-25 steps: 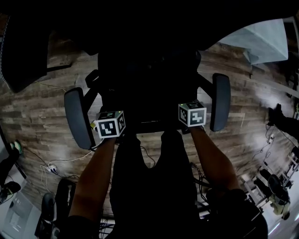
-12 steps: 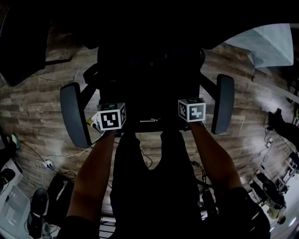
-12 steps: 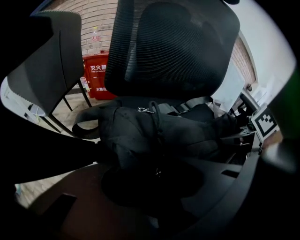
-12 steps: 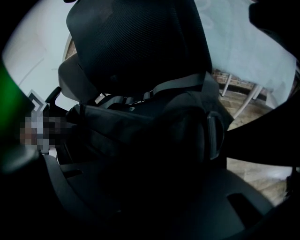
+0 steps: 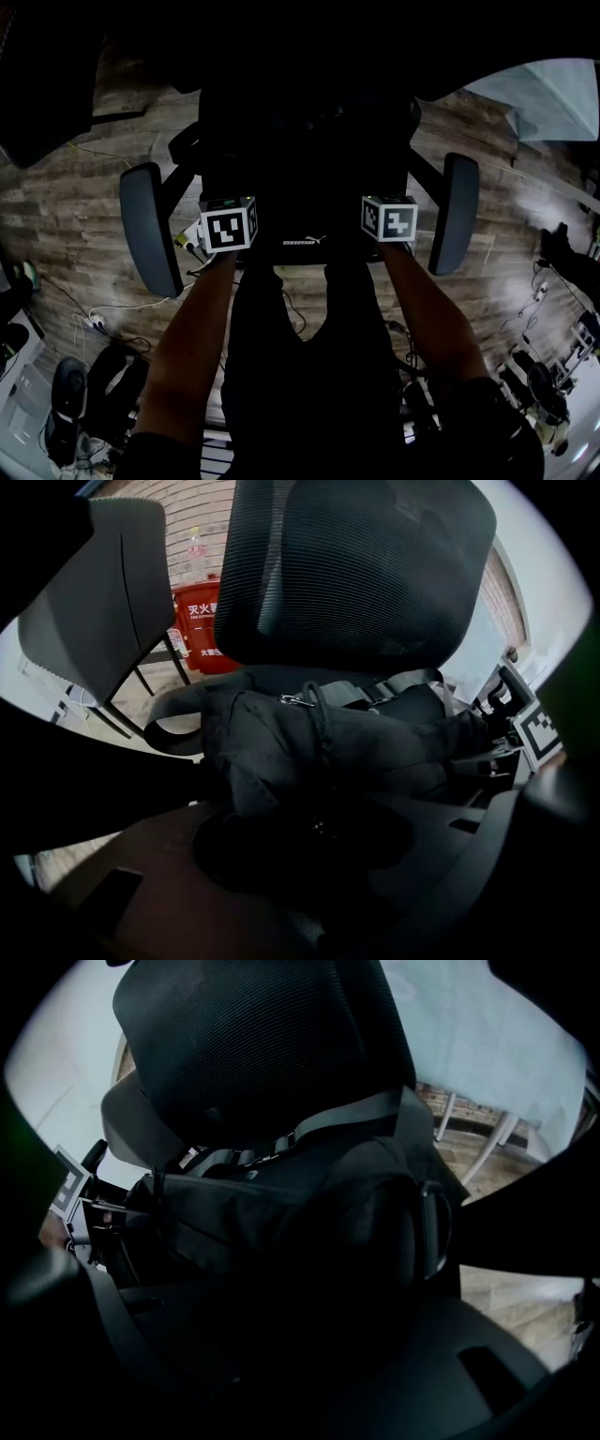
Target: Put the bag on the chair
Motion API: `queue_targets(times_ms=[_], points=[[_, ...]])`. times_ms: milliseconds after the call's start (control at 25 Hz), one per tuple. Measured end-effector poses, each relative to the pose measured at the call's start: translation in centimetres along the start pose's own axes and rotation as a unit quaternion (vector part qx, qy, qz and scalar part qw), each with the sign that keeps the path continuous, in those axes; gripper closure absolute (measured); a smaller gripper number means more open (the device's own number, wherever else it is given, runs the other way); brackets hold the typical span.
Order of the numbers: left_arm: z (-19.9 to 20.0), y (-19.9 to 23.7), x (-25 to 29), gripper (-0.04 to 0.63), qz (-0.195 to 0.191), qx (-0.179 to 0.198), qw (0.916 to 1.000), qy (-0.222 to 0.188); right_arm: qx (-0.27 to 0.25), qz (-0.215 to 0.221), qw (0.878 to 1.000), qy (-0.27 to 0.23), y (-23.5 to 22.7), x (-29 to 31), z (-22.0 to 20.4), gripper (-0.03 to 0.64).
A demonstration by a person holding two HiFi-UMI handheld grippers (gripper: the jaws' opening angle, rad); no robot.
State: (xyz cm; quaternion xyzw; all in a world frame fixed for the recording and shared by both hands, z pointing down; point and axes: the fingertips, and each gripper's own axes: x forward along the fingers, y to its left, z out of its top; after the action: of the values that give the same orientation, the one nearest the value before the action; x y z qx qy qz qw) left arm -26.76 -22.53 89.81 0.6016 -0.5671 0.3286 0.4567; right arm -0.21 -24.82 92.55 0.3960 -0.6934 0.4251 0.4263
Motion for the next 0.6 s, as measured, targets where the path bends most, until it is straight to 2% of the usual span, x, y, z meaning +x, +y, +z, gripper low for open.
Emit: queue_targets(times_ms=[280,400,600], points=[[0.2,0.6,-0.1,0.356,0.009,-0.012,0.9999,-0.005,0.005,0.004,1.0,-0.005,0.2,0.0,0.1,0.456],[0.1,1.0,-0.6,0.311,0.02,-0.008,0.9998,0.002,0.01,0.004,1.0,0.003,0.3,0.0,0.1,0.453],[0.0,1.1,-1.5,0.272,0.038,0.0,0.9992,0.01,0.037,-0.006,0.999,0.021,-0.3,-0.6,-0.1,0.404]])
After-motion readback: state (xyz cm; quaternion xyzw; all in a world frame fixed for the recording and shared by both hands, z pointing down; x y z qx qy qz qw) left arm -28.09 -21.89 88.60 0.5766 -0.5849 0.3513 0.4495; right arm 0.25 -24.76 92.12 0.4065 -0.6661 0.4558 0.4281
